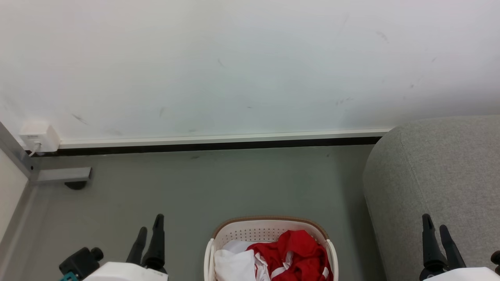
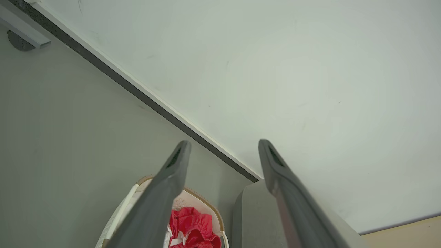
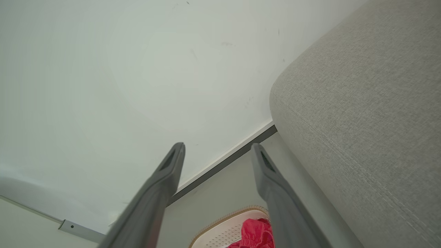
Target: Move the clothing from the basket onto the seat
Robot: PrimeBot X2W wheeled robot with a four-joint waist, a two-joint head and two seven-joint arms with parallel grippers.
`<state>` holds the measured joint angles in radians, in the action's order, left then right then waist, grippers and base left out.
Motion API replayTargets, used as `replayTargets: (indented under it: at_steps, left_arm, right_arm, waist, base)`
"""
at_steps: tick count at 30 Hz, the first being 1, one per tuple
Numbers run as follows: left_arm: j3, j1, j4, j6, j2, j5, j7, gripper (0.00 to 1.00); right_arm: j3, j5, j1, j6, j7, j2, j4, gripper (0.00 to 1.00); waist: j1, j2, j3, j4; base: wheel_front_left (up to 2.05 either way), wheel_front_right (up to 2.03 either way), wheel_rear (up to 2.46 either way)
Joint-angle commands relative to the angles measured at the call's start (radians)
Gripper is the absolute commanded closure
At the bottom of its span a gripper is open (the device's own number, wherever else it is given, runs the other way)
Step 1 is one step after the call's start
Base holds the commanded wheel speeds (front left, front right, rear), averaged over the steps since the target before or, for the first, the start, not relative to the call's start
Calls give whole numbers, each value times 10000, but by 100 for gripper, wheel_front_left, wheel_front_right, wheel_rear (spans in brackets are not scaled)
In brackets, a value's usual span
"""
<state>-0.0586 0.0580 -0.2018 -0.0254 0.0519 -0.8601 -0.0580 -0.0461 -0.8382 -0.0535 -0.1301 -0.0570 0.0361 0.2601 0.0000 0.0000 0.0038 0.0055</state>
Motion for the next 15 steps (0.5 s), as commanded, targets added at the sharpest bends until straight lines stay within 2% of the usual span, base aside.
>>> replayTargets:
  at_steps: [1,15]
  left_arm:
    - [-74,83,188,60,154,471,-125,0]
    - [-533,22,306,444,412,2291,-575,0]
  right_arm:
    - [5,443,-25,-5,-135,110,-72,0]
    - [55,2215,52,-6,-579,129,-37,0]
  waist:
    - [0,0,0,5]
    - [0,0,6,20]
  base:
    - [0,0,0]
    - [0,0,0]
